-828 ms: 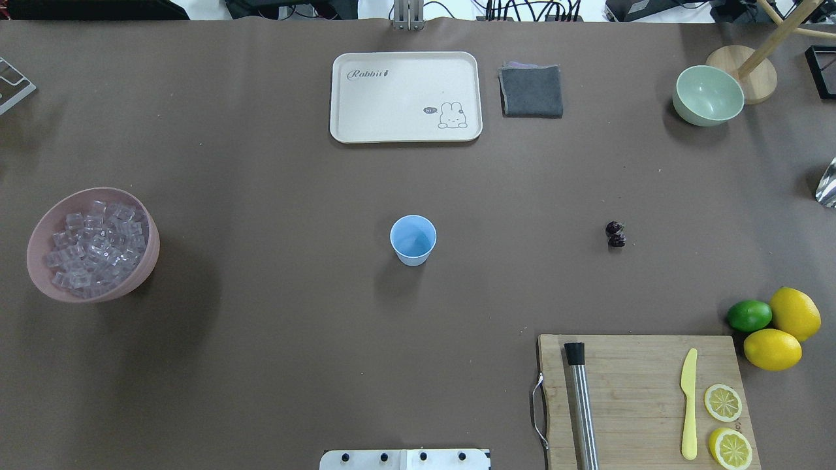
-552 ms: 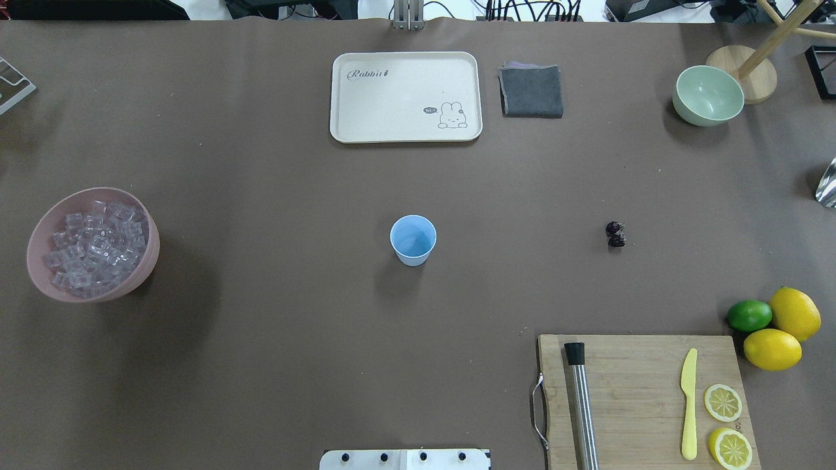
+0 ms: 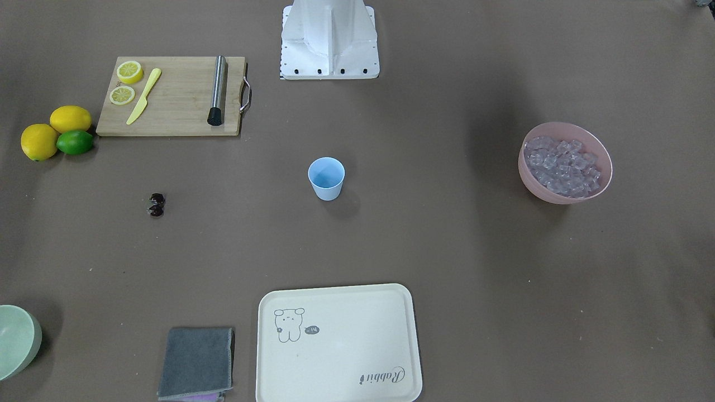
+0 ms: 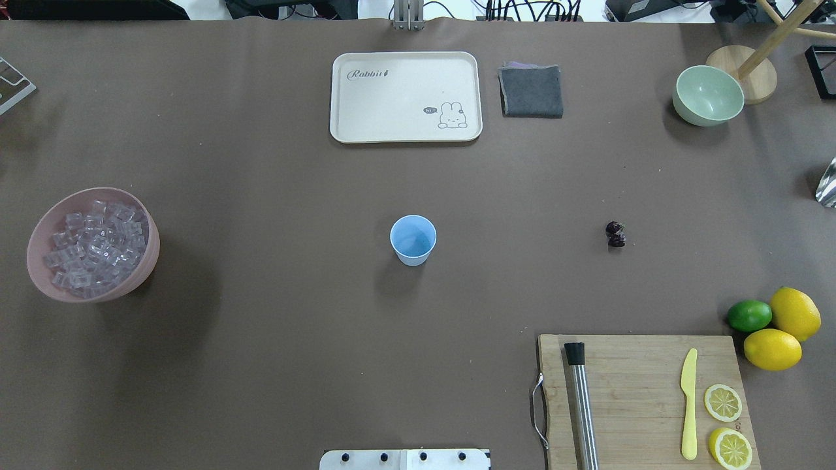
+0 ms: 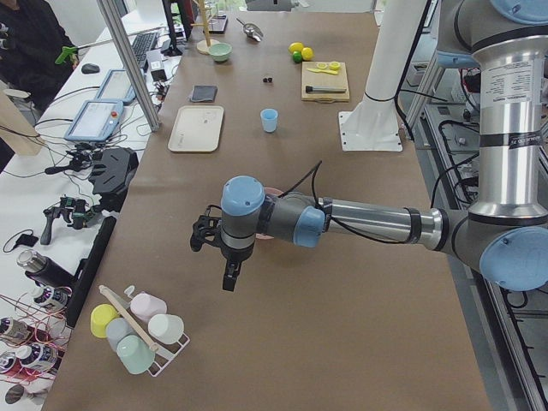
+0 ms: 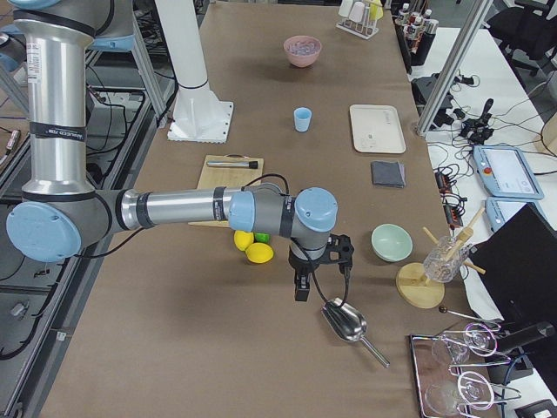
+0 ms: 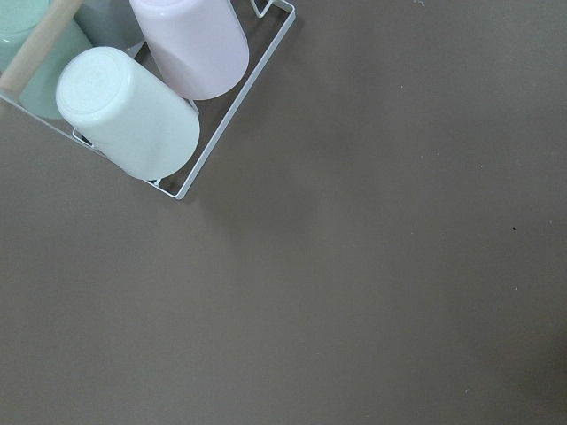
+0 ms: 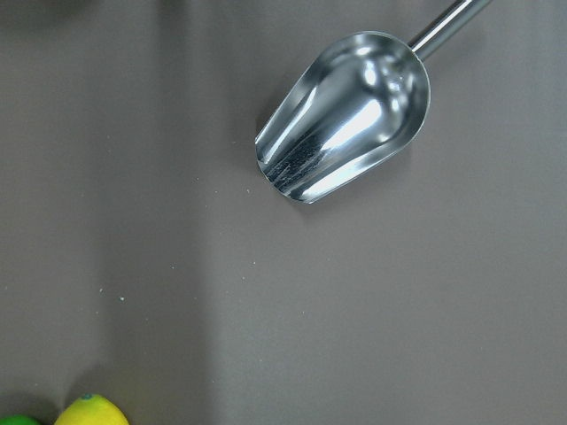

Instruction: Put ice and cherries in cup

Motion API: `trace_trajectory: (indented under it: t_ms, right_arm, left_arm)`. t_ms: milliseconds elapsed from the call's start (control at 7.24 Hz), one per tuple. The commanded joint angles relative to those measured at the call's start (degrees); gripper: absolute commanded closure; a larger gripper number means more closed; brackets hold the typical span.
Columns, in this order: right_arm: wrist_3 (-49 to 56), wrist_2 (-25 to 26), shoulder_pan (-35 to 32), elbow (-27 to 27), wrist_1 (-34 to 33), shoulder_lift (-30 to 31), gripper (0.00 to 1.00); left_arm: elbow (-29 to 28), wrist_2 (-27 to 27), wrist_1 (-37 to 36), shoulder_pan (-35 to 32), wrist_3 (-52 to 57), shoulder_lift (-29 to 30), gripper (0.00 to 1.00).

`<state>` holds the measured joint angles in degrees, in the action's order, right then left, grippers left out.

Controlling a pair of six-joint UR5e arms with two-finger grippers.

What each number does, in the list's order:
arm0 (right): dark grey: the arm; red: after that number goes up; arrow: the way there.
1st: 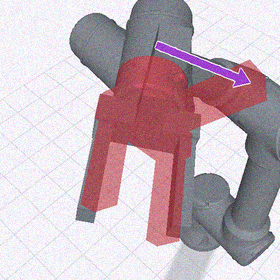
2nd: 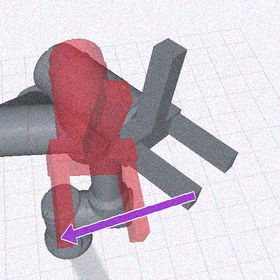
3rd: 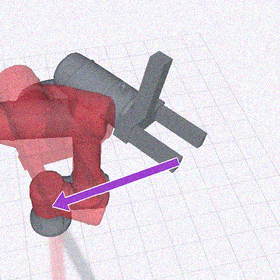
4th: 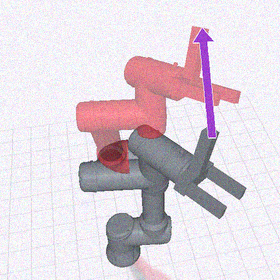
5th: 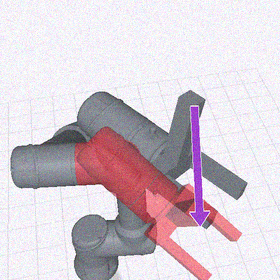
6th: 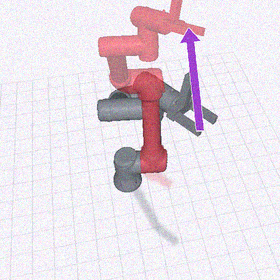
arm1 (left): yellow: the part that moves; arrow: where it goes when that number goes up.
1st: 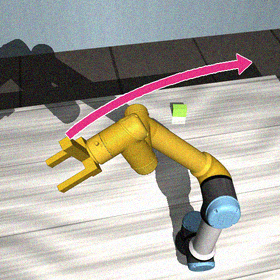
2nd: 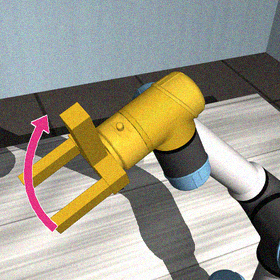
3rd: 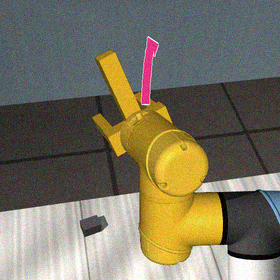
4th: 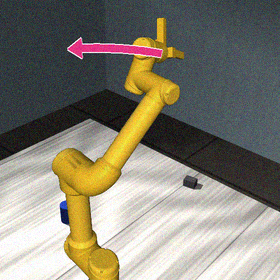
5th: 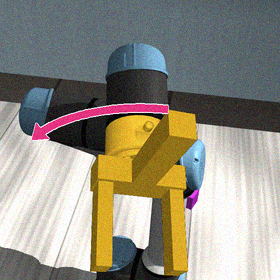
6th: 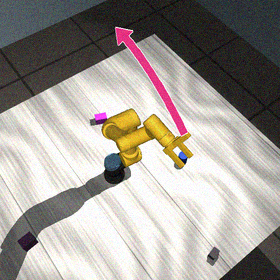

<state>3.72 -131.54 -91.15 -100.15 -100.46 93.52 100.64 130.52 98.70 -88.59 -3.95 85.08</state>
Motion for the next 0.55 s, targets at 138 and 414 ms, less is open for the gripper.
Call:
trace_trajectory:
  t_ms: [138,414]
  right_arm:
    - [-0.03,0.06,0.0,-0.13,0.0,-0.26,0.0]
    - [-0.03,0.06,-0.08,-0.13,0.0,-0.26,0.0]
  left_arm:
    - [-0.27,0.0,0.0,0.0,0.0,-0.09,0.02]
    - [-0.36,0.0,0.0,0.0,0.0,-0.09,0.02]
